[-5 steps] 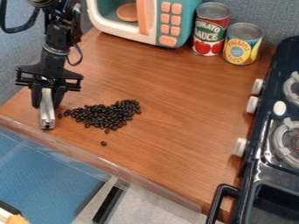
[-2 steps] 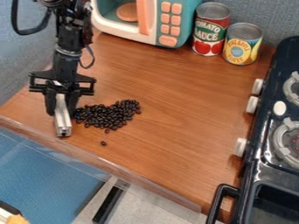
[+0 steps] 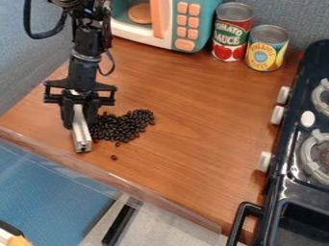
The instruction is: Sweep into pile
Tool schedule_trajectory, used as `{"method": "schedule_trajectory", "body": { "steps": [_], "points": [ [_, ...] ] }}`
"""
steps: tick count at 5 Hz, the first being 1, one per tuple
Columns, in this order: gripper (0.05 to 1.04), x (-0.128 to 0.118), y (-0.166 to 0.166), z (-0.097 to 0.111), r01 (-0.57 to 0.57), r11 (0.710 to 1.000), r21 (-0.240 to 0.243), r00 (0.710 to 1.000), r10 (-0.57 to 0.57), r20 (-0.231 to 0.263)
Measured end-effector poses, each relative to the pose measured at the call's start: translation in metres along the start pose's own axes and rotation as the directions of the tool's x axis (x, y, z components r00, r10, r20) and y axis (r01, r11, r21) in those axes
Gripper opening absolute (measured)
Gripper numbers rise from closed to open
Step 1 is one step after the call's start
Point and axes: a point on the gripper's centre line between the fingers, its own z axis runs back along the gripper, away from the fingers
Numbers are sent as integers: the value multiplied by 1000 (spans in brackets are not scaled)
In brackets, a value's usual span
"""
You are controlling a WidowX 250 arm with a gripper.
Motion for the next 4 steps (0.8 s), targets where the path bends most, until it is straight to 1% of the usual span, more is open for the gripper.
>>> {"method": "schedule_trajectory", "body": {
  "steps": [1,2,3,4],
  "points": [
    [378,-2,-6,1,-16,1000,-5,1000,16,-5],
    [378,-7,-15,3,-8,1000,-10,1000,8,-6],
    [378,-10,-18,3,-16,1000,-22,1000,16,-22],
    [378,-19,-26,5,-9,999,-35,999,7,-50]
  ]
}}
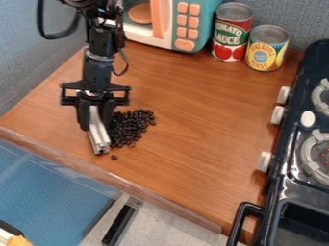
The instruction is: Sweep into pile
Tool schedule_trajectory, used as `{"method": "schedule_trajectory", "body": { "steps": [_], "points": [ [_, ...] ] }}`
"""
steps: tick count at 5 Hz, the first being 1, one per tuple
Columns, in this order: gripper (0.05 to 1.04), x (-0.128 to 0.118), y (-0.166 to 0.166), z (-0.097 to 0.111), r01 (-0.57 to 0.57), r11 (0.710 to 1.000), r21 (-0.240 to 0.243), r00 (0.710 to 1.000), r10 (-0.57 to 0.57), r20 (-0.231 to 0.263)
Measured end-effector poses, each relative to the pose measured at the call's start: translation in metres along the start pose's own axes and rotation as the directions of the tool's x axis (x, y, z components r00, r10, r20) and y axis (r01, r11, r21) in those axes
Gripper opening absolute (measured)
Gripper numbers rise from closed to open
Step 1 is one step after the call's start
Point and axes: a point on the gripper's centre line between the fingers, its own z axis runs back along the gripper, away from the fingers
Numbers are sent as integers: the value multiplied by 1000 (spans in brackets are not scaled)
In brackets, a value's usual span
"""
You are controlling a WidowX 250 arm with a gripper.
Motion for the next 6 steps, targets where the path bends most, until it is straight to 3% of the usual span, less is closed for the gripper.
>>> {"method": "schedule_trajectory", "body": {
  "steps": [2,4,6],
  "points": [
    [378,-15,-20,8,15,999,-42,999,-17,-52],
    [378,-14,-37,15,-15,997,-71,997,10,-79],
    [378,-6,-46,19,-29,995,-94,997,22,-73]
  ]
}}
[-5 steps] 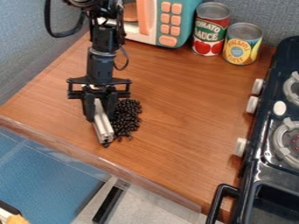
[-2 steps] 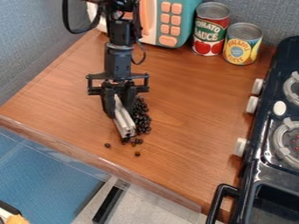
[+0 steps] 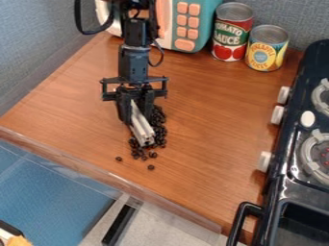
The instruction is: Sweep into pile
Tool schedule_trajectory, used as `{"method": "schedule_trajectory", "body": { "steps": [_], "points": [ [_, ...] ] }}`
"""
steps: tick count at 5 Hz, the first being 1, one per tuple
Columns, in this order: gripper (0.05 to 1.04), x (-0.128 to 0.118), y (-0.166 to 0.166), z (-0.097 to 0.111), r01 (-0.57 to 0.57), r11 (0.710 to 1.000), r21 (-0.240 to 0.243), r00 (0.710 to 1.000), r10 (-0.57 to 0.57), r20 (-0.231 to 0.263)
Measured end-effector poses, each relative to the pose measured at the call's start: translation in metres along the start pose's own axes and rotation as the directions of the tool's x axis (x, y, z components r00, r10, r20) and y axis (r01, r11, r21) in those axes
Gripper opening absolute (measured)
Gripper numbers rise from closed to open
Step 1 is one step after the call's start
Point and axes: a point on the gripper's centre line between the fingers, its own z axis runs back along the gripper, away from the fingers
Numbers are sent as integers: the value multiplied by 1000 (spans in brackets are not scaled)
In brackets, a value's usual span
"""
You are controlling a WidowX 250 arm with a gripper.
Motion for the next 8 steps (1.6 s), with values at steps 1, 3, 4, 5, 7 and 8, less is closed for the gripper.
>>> {"method": "schedule_trajectory", "body": {
  "steps": [1,3,4,5,7,8],
  "points": [
    [378,1,-2,3,-3,1000,-11,1000,3,-2],
    [378,3,17,26,3,998,-69,998,-7,-59],
    [378,11,30,45,0,994,-108,997,-8,-72],
    [378,27,40,56,-22,990,-141,999,15,-49],
    [378,69,35,51,-115,983,-141,993,120,25],
    [378,79,34,35,-145,983,-113,988,150,41]
  ]
}}
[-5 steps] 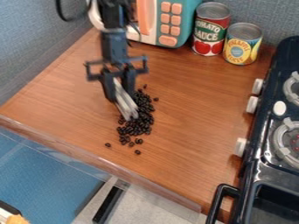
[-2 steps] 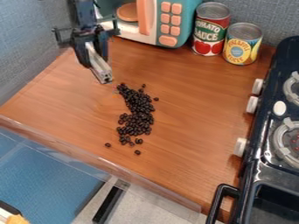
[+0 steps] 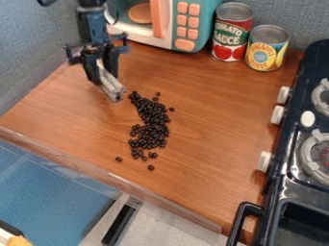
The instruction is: Sweep into pile
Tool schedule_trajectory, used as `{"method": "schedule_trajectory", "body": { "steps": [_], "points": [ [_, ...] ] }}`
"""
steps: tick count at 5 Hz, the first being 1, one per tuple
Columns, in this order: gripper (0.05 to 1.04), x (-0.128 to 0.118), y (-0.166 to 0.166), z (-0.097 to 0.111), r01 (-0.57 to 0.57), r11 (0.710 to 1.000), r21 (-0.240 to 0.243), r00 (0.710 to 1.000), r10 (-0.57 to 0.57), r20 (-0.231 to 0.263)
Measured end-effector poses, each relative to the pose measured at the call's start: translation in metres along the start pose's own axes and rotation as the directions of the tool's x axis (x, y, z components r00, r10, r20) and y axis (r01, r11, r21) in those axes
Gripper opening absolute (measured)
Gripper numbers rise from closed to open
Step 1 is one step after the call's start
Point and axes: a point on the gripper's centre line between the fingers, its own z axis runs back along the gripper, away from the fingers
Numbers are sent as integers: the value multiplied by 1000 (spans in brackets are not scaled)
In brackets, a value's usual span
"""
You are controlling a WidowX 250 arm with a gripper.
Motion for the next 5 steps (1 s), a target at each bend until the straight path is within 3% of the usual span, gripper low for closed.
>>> {"method": "schedule_trajectory", "body": {
  "steps": [1,2,3,4,5],
  "points": [
    [378,1,0,-14,-9,999,47,1000,9,-1],
    [439,2,-3,-20,-28,998,60,999,26,31],
    [757,-1,-2,-23,-39,997,62,999,38,15],
    [995,-2,0,-8,-45,999,11,999,45,-3],
    [1007,0,7,21,-59,996,-71,998,60,21]
  ]
}}
